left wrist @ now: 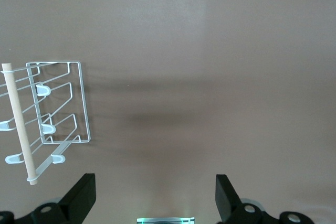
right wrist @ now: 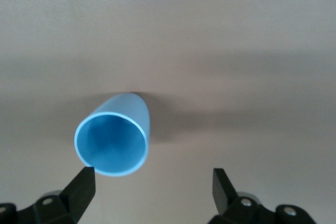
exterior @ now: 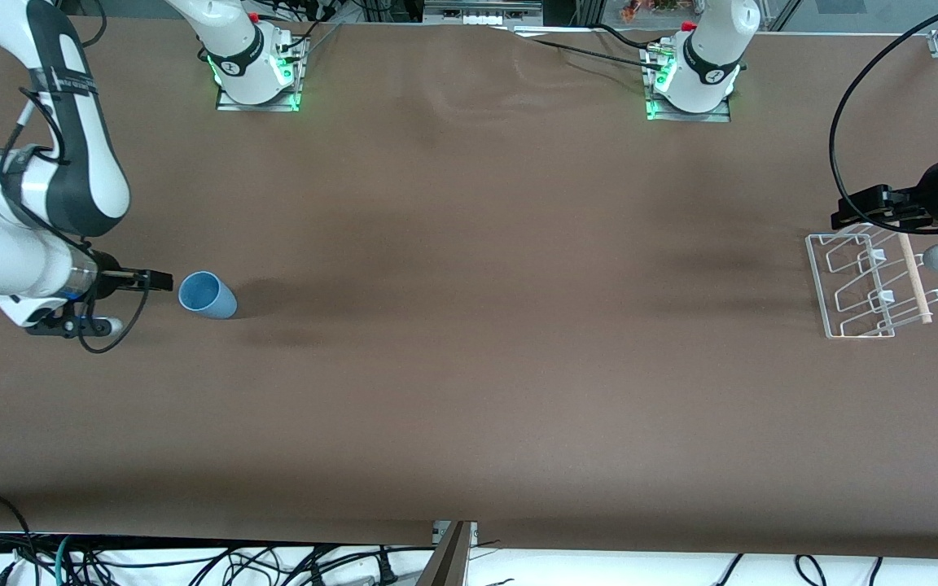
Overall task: Transfer cup to left arm and place on rack
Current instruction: 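Move the right gripper down to the light blue cup, then grasp and lift the blue cup with the right gripper while the left gripper rises, then carry the cup toward the left gripper while the left gripper approaches, then grasp the cup with the left gripper and open the right gripper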
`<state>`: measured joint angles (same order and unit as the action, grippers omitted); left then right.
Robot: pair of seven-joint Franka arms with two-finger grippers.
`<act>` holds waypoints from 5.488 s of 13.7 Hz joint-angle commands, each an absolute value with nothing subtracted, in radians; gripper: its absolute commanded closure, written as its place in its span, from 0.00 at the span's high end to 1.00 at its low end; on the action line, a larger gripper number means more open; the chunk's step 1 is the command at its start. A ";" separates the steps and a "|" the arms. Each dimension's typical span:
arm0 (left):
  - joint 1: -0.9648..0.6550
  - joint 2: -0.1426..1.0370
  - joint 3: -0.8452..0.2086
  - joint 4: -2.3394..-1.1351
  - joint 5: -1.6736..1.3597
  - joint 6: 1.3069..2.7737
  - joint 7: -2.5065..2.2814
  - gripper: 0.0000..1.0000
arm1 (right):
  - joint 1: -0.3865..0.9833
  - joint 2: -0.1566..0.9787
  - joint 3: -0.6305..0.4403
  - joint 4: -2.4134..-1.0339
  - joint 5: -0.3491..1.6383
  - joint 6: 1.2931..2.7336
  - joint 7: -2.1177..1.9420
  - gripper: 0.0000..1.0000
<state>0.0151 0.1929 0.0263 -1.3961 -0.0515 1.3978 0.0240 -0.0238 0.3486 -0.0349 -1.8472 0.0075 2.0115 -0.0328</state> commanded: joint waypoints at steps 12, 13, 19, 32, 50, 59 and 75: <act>0.017 0.236 0.020 -1.384 -0.060 1.399 0.407 1.00 | -0.021 0.377 -0.028 -2.037 0.038 2.296 -0.020 0.00; 0.014 0.239 0.020 -1.391 -0.080 1.396 0.473 1.00 | -0.021 0.376 -0.028 -2.034 0.038 2.296 -0.021 0.00; 0.012 0.273 0.020 -1.414 -0.251 1.404 0.940 1.00 | -0.020 0.367 -0.009 -1.898 0.084 2.079 -0.026 0.00; -0.024 0.298 -0.073 -1.517 -0.554 1.638 1.537 1.00 | 0.211 0.388 0.109 -1.718 0.901 1.868 0.066 0.00; -0.152 0.213 -0.267 -1.738 -0.529 2.071 1.480 1.00 | 0.624 0.532 0.110 -1.465 1.147 2.427 0.321 0.00; -0.167 0.224 -0.290 -1.816 -0.523 2.223 1.456 0.94 | 0.627 0.529 0.109 -1.456 1.146 2.436 0.348 0.00; -0.115 0.227 -0.171 -1.798 -0.459 2.047 1.437 0.00 | 0.623 0.499 0.100 -1.456 1.134 2.422 0.339 1.00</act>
<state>-0.1276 0.2457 -0.2114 -1.7867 -0.5016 2.0969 1.4393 0.6203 0.5108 0.1074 -1.4583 1.1269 2.4273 0.3443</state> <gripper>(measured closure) 0.264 0.374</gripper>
